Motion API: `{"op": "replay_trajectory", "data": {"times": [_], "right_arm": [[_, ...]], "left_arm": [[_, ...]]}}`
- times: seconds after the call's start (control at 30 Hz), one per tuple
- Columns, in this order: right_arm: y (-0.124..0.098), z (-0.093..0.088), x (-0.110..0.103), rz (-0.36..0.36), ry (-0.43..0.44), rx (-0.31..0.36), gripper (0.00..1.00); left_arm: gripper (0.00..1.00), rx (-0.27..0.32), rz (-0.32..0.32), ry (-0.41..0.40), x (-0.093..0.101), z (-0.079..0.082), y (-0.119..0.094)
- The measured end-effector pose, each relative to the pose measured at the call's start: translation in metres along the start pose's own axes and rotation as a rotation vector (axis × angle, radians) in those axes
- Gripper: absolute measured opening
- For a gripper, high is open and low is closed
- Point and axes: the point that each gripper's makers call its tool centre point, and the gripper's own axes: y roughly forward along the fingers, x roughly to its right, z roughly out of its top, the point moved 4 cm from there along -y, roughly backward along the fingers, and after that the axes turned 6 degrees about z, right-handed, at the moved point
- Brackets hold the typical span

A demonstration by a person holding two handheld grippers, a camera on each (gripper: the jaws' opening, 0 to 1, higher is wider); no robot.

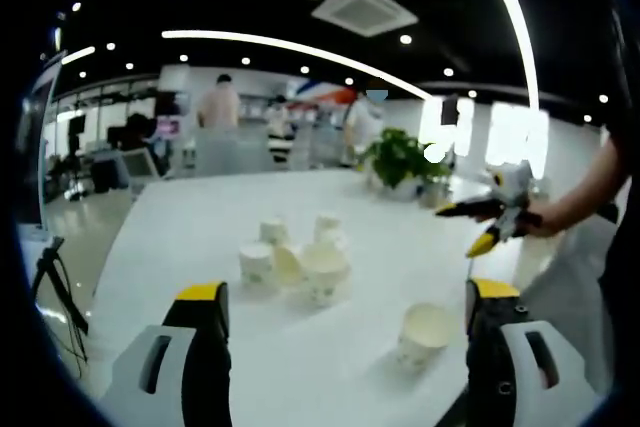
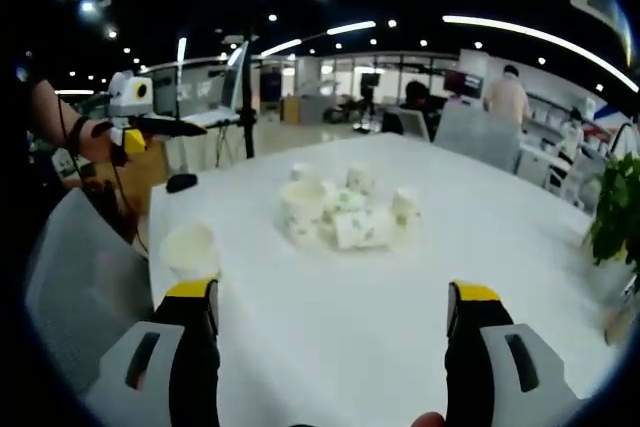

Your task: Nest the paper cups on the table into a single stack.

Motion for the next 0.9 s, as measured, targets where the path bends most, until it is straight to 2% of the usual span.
{"op": "replay_trajectory", "data": {"times": [0.4,0.83,0.9], "right_arm": [[0.002,-0.001,-0.001,0.007,0.011,0.000,0.91],[0.004,0.000,0.000,0.005,0.027,-0.005,0.91],[0.005,-0.001,0.000,0.010,0.032,-0.011,0.91]], "left_arm": [[0.99,-0.020,-0.039,0.012,-0.007,-0.008,0.030],[0.98,-0.036,-0.091,0.005,-0.016,-0.017,0.078],[0.98,-0.017,-0.098,0.023,-0.018,-0.015,0.088]]}}
